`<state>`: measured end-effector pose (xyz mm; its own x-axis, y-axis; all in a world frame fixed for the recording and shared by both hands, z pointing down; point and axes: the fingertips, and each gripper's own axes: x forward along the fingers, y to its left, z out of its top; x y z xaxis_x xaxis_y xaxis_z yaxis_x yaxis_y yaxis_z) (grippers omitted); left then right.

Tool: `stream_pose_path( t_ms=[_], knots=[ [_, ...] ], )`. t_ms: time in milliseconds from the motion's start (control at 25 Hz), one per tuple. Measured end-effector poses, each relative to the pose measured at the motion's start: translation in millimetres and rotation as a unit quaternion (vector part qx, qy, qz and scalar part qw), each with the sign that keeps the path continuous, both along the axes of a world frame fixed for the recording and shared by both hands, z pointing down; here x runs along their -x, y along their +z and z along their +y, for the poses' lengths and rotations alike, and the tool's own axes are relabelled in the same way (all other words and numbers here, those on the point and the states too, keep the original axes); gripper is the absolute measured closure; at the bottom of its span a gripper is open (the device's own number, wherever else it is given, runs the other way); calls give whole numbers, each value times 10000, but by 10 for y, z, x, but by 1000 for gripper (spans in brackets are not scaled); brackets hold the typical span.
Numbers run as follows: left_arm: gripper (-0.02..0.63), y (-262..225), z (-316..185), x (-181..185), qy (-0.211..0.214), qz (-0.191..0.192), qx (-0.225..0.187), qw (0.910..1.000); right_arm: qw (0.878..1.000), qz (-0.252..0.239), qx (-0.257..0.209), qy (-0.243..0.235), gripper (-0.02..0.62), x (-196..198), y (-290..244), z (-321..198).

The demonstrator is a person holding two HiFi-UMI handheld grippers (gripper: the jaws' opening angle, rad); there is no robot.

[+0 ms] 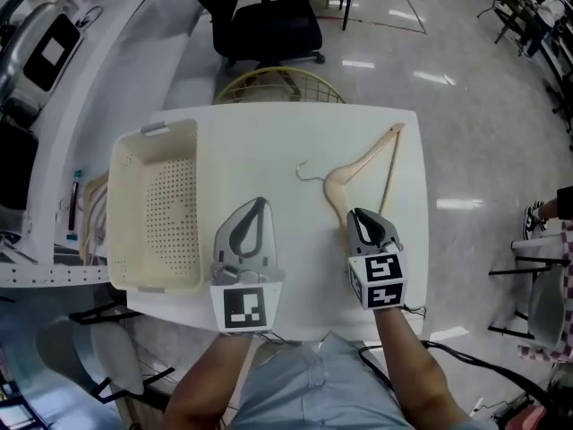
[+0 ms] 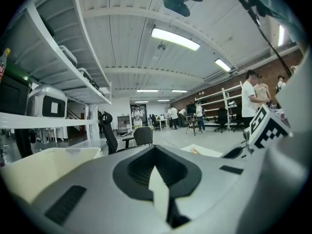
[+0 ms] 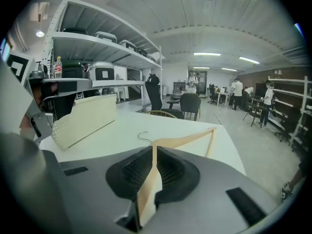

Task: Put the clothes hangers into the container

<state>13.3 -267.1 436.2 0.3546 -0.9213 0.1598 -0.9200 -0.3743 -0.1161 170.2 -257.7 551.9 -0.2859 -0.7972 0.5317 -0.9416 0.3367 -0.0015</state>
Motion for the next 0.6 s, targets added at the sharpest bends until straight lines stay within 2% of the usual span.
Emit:
stream_pose_path(
  t_ms=[80,120,160,600],
  knots=[
    [595,64,-21,18,16,10,67,10000,9999,12,138,20,556,18,106,-1],
    [595,95,-36,20,25,16,95,10000,9998,12,210,17,497,30,154,-6],
    [595,122,-51,17,34,21,116,9999,9996,15,276,12,473,41,197,-10],
    [595,398,-178,53,43,120,415,9991,9961,344,800,143,459,40,556,-20]
  ],
)
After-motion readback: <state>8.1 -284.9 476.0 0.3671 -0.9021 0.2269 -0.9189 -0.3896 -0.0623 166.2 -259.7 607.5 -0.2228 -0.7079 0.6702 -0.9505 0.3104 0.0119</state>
